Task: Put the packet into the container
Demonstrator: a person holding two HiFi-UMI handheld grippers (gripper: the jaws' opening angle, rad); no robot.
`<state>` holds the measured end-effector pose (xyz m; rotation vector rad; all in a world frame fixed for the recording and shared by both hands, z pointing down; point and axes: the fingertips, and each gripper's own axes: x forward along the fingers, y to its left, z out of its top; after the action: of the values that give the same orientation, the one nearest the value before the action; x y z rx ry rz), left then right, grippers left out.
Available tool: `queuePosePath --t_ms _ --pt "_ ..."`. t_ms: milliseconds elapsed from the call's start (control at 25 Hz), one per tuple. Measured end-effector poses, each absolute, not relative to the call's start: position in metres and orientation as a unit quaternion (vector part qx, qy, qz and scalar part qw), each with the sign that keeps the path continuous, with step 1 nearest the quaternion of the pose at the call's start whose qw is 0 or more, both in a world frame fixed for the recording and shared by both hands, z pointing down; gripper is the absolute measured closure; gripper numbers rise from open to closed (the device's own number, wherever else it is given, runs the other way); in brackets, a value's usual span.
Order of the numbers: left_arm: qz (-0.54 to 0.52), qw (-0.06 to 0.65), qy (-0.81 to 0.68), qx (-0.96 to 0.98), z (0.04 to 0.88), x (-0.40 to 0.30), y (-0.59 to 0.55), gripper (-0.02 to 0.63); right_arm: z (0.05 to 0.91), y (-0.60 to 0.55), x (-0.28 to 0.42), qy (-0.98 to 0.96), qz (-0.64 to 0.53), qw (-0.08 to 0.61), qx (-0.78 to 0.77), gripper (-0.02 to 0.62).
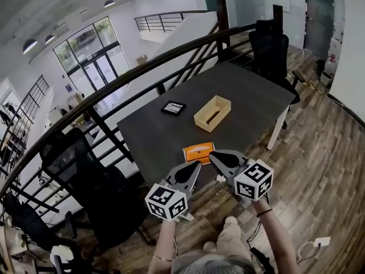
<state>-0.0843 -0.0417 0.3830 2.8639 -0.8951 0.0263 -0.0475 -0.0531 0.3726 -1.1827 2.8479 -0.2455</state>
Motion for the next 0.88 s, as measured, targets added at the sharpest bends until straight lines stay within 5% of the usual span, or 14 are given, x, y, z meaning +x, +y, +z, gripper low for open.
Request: queuePosePath --t_ms 880 --pt "-0.002 0.102 -0.438 0.893 0.405 -0.08 -0.167 0.598 0.428 -0.197 -0.032 0.966 -0.072 -0.099 -0.227 0.583"
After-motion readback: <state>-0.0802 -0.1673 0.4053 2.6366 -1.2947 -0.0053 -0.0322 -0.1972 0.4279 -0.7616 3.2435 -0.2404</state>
